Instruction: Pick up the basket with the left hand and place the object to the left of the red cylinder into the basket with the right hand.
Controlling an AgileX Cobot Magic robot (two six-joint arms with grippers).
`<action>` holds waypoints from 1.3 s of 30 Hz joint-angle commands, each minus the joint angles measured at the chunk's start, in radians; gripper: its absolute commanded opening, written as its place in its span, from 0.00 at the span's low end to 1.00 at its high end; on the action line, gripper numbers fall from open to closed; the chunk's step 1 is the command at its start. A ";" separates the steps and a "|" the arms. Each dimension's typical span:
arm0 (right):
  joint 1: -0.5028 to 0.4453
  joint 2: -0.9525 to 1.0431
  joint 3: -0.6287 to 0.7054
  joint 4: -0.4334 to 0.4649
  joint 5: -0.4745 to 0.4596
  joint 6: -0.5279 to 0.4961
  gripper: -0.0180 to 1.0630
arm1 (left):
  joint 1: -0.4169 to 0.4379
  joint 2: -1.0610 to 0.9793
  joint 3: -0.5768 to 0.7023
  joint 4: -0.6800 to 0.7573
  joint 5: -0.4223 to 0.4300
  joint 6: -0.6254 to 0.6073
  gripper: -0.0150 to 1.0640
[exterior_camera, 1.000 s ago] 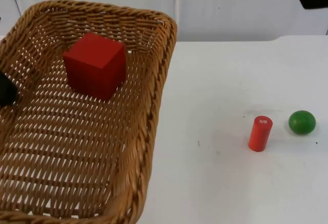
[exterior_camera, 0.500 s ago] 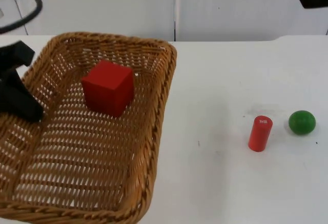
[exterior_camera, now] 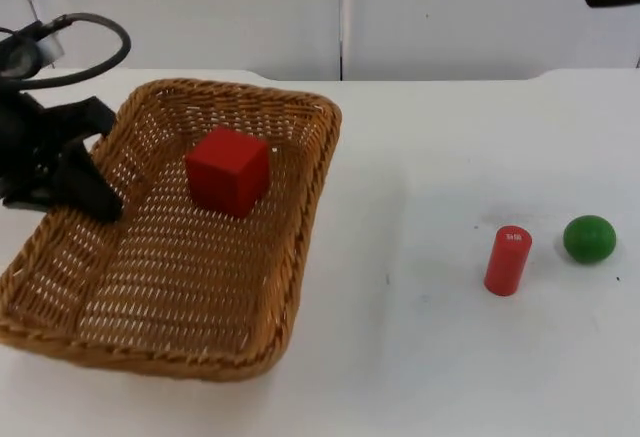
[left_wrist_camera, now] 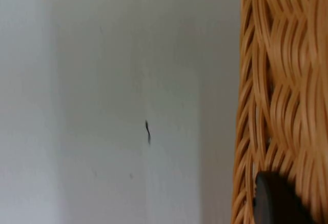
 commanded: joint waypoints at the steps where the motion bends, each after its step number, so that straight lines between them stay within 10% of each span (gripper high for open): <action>1: -0.004 -0.005 0.005 -0.004 -0.030 -0.005 0.86 | 0.007 0.062 -0.078 -0.047 0.022 0.006 0.01; 15: -0.004 -0.005 0.005 -0.004 -0.053 -0.020 0.85 | 0.016 0.241 -0.293 -0.034 0.051 0.006 0.01; 39: -0.004 -0.005 0.005 -0.004 -0.057 -0.020 0.85 | 0.016 0.285 -0.297 -0.042 0.037 0.003 0.01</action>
